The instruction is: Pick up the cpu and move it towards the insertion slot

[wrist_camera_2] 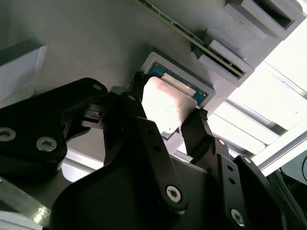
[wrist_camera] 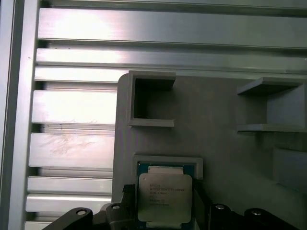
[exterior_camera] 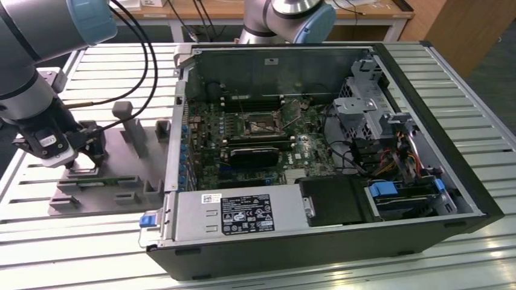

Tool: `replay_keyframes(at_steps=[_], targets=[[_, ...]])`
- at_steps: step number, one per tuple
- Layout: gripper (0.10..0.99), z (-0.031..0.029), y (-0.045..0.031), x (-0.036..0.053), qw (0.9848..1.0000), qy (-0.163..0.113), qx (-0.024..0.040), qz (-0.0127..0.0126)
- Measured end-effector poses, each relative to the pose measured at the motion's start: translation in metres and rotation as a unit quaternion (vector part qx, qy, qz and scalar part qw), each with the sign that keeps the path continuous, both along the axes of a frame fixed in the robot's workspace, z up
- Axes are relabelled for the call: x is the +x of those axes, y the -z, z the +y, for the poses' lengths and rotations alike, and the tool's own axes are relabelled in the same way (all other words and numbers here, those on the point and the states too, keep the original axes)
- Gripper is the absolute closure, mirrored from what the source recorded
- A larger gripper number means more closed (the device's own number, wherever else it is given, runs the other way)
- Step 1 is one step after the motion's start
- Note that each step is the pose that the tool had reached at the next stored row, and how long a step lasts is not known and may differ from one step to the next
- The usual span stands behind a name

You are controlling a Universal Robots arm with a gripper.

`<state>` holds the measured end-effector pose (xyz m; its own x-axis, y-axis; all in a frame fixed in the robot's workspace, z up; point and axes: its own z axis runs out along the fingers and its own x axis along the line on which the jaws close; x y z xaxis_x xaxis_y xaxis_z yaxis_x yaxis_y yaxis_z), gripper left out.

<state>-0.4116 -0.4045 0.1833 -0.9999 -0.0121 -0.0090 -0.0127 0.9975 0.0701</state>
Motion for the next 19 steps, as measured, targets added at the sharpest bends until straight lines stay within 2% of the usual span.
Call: replay_keyframes(at_steps=[5, 6, 12, 19], targets=[[0.514, 0.0000, 0.0000, -0.0001, 1.0000, 0.000, 0.0000, 0.0000], [0.549, 0.0000, 0.0000, -0.0001, 1.0000, 0.000, 0.0000, 0.0000], [0.549, 0.0000, -0.0002, -0.0001, 1.0000, 0.000, 0.0005, -0.0001], [0.549, 0.0000, -0.0111, -0.0001, 1.0000, 0.000, 0.0005, 0.0000]])
